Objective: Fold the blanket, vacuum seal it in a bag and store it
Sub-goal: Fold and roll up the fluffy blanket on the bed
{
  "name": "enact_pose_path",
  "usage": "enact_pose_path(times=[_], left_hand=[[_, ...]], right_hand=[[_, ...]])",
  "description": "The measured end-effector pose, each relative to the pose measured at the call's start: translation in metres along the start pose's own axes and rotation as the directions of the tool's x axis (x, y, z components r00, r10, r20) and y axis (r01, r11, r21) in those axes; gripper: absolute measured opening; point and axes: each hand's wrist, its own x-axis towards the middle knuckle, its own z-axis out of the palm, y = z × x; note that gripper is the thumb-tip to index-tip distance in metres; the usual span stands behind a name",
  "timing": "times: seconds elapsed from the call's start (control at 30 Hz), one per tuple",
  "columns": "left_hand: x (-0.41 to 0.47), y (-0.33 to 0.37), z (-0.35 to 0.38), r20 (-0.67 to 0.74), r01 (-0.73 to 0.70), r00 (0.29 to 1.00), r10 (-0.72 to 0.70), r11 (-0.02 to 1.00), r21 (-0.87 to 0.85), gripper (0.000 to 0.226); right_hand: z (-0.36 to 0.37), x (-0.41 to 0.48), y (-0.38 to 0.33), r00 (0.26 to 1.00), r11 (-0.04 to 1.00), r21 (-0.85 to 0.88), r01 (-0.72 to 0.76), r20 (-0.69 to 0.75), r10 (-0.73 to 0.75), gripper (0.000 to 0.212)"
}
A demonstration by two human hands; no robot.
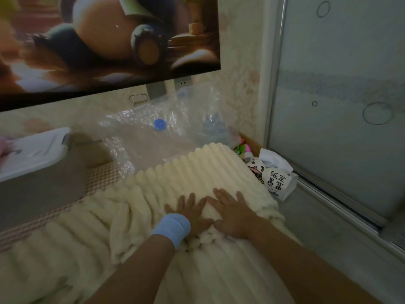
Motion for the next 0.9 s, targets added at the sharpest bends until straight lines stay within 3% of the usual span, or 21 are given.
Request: enact_pose_path(times=[0.13, 0.2, 0.3, 0.43, 0.5, 0.57, 0.63, 0.7, 0.77, 0.83, 0.9], left_hand=[[-0.022, -0.011, -0.008, -0.003, -0.032, 0.999, 0.032, 0.999, 0.028, 0.085], [-0.036, -0.015, -0.01, -0.013, -0.026, 1.0, 0.027, 0.993, 0.113, 0.096], [-0.057, -0.02, 0.004, -0.064, -0.002, 0.998, 0.013, 0.987, 0.163, 0.103], [-0.08, -0.025, 0.004, -0.235, -0.042, 0.97, 0.062, 0.995, 0.088, 0.073], [-0.089, -0.028, -0.003, -0.371, -0.043, 0.927, 0.048, 0.999, 0.022, 0.06], [-0.098, -0.029, 0.0, -0.337, -0.103, 0.939, 0.073, 0.992, -0.071, 0.062], [-0.11, -0.027, 0.011, -0.113, -0.165, 0.981, 0.158, 0.985, -0.057, 0.07], [-0.121, -0.037, 0.021, -0.037, -0.17, 0.985, 0.168, 0.984, -0.055, 0.074], [-0.133, -0.054, 0.023, -0.219, -0.162, 0.967, 0.126, 0.975, -0.154, 0.065], [-0.152, -0.076, 0.022, -0.401, -0.171, 0.91, 0.105, 0.976, -0.132, 0.051], [-0.173, -0.103, 0.026, -0.473, -0.13, 0.879, 0.063, 0.985, -0.11, 0.041]], right_hand=[[-0.013, -0.015, 0.003, 0.999, 0.997, 0.073, 0.026, 0.041, -0.029, 0.088], [-0.013, -0.023, 0.001, 0.999, 1.0, 0.002, 0.016, 0.039, -0.016, 0.095], [-0.006, -0.031, 0.004, 0.997, 0.998, -0.034, -0.059, -0.043, 0.058, 0.083], [-0.012, -0.032, 0.003, 0.96, 0.992, -0.088, -0.096, -0.27, 0.069, 0.04], [-0.021, -0.036, 0.004, 0.927, 0.971, -0.187, -0.148, -0.368, 0.07, 0.032], [-0.024, -0.044, 0.006, 0.963, 0.945, -0.256, -0.203, -0.226, 0.145, 0.04], [-0.02, -0.055, 0.002, 0.972, 0.918, -0.326, -0.224, -0.001, 0.237, 0.055], [-0.021, -0.06, -0.017, 0.968, 0.908, -0.346, -0.237, -0.002, 0.252, 0.061], [-0.029, -0.059, -0.047, 0.982, 0.942, -0.282, -0.185, -0.095, 0.164, 0.063], [-0.032, -0.054, -0.086, 0.99, 0.991, -0.13, -0.019, -0.139, 0.001, 0.07], [-0.028, -0.052, -0.135, 0.971, 0.982, -0.042, 0.186, -0.146, -0.19, 0.074]])
